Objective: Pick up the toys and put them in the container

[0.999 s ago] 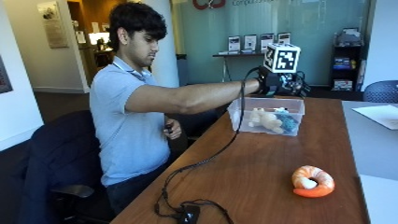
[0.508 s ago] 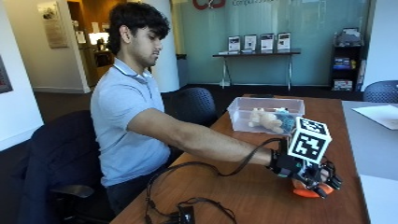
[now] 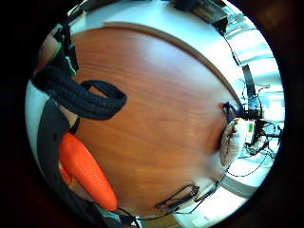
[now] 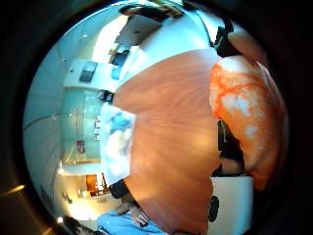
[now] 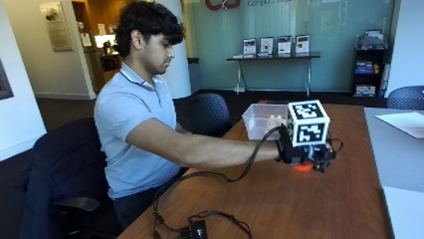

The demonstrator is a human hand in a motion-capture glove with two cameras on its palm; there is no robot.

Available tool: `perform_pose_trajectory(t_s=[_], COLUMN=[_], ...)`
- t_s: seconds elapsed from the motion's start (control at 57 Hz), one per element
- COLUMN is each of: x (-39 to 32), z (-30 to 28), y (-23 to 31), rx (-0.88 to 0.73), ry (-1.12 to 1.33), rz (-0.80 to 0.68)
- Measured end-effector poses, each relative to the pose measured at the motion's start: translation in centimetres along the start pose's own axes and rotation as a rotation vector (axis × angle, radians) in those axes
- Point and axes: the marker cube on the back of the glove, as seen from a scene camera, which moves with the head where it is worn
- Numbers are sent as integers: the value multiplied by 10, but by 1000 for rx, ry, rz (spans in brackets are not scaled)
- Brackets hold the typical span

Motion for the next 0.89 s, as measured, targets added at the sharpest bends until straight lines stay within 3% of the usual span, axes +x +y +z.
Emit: perform_pose_trajectory(t_s=[0.316,0.473,0.649,0.894], x=[-201,-295,-358,-378], z=[-98,-110,-103,-79], y=[24,40,51,56], rx=[47,17,-13,-88], ry=[-106,-85,-48,-33], rz=[-384,-536,-626,-633])
